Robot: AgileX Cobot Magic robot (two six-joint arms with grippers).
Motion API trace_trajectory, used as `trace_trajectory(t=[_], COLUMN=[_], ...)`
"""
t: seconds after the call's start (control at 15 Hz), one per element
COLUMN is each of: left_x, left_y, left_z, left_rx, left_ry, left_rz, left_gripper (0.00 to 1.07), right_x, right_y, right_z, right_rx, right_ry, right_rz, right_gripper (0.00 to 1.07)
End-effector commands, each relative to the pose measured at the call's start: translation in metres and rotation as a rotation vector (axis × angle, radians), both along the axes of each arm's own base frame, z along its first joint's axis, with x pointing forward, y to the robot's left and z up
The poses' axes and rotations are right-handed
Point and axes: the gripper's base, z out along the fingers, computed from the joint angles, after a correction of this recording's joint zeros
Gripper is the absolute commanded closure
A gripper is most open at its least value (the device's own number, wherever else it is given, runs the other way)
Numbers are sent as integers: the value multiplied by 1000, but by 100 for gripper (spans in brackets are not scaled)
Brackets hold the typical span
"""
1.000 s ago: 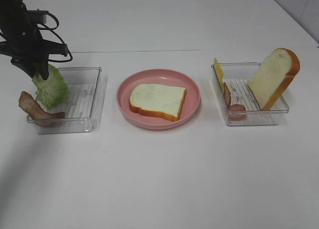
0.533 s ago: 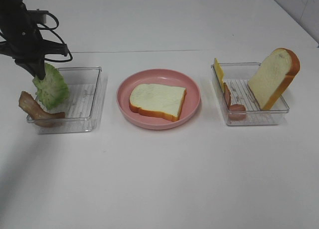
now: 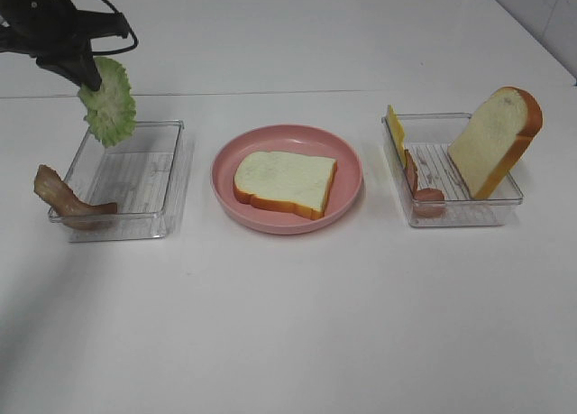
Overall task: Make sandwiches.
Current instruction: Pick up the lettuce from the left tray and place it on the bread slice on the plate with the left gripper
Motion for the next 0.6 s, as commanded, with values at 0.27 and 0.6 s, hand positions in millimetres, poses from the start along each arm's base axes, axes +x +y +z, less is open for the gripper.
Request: trace_trajectory(t=[0.27,0.6], left_x=[2,-7], left_y=[-32,-98], left_z=[28,45], left_rx=[-342,-560], left_ry=[-132,-235], left_rz=[-76,-206], left_gripper=[107,107], right_x=[-1,-1], right_y=[0,0], right_z=[0,0], right_rx=[-6,-6], right_ry=[-23,-23], right_rz=[-4,-4], right_gripper=[31,31])
